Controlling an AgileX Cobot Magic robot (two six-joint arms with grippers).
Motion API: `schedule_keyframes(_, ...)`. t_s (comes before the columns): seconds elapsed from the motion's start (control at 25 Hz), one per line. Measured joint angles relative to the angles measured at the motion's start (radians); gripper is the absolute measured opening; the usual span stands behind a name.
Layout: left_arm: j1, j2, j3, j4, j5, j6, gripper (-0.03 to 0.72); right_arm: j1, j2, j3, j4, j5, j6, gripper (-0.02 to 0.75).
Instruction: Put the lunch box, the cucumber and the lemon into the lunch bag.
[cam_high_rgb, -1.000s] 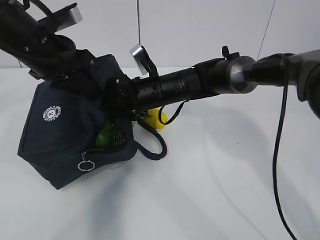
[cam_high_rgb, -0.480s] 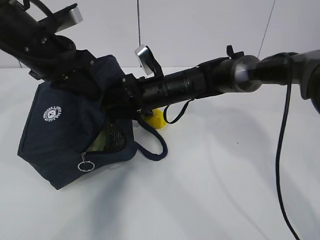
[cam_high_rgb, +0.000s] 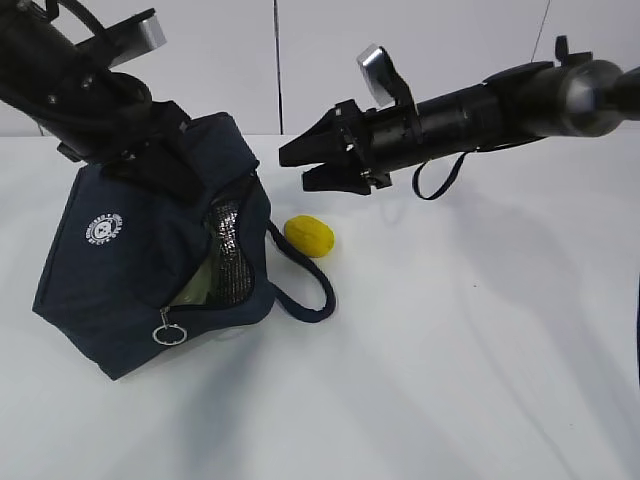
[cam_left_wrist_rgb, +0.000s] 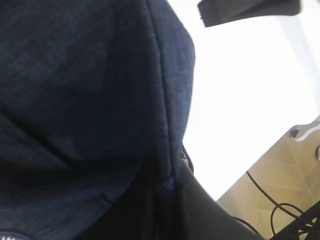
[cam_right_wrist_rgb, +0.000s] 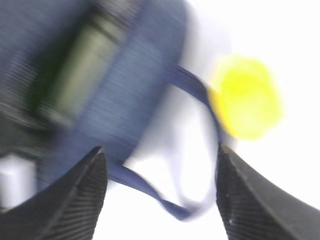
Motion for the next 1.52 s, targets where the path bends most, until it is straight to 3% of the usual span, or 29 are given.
schedule_keyframes(0.12,0.0,0.0,0.0,0.0,0.005,0.0,0.015,-0.03,-0.03,0.0,-0.103,0.001,0.038,0.521)
schedule_keyframes(0.24,0.0,0.0,0.0,0.0,0.012,0.0,0.015,-0.03,-0.051,0.0,-0.293,-0.025,0.071,0.513)
schedule_keyframes(0.4,0.0,0.0,0.0,0.0,0.028,0.0,0.015,-0.005,-0.054,0.0,-0.512,-0.084,0.076,0.498)
schedule_keyframes(0.6,0.0,0.0,0.0,0.0,0.032,0.0,0.015,0.037,-0.054,-0.028,-0.695,-0.14,0.072,0.497)
schedule_keyframes(1.04,0.0,0.0,0.0,0.0,0.04,0.001,0.015,0.143,-0.048,-0.096,-0.831,-0.276,-0.038,0.496)
schedule_keyframes(1.52,0.0,0.0,0.0,0.0,0.045,0.001,0.015,0.147,0.081,-0.214,-0.852,-0.283,-0.042,0.496)
